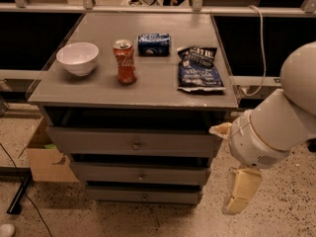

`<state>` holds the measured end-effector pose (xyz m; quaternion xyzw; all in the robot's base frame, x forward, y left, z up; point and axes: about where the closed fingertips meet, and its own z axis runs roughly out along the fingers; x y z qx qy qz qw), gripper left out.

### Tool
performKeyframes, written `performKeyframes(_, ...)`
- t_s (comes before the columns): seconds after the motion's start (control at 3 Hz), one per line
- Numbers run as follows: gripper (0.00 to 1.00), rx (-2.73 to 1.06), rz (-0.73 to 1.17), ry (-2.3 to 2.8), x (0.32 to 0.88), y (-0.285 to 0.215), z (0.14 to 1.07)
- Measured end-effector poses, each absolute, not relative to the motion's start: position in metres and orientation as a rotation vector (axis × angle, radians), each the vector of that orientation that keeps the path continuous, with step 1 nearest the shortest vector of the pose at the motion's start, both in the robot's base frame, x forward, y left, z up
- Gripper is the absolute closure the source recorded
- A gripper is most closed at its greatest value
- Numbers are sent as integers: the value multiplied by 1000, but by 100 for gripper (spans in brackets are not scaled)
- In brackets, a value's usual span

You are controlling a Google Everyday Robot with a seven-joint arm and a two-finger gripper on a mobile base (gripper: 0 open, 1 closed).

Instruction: Open top drawer

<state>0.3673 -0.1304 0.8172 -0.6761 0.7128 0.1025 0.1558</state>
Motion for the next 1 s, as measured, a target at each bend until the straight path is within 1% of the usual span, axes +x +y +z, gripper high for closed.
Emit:
performKeyframes(0.67,0,-1956,232,2071,387,-115,783)
performKeyframes(1.0,0,-1948,175,2101,411,-108,759)
